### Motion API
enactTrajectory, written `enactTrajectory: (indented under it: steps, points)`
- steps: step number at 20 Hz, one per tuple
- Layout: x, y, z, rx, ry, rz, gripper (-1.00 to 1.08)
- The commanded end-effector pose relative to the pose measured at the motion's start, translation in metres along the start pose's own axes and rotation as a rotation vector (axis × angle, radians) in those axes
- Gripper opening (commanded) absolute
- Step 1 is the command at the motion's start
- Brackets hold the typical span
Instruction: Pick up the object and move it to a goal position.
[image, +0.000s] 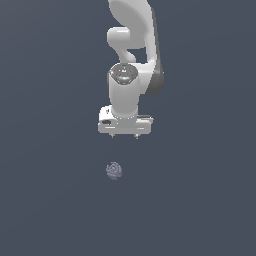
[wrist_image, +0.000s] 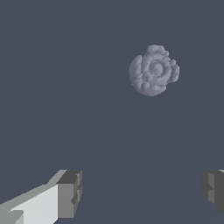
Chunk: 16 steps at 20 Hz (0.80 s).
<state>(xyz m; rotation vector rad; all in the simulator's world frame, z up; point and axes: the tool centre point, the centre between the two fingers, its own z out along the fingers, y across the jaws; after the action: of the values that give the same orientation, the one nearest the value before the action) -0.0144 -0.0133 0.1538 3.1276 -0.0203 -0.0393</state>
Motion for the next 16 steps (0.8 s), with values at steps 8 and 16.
enactTrajectory:
  steps: [8, 16]
  points:
    - [-0.002, -0.027, -0.005, -0.007, -0.006, -0.059, 1.00]
    - [-0.001, -0.030, -0.005, -0.008, -0.006, -0.075, 1.00]
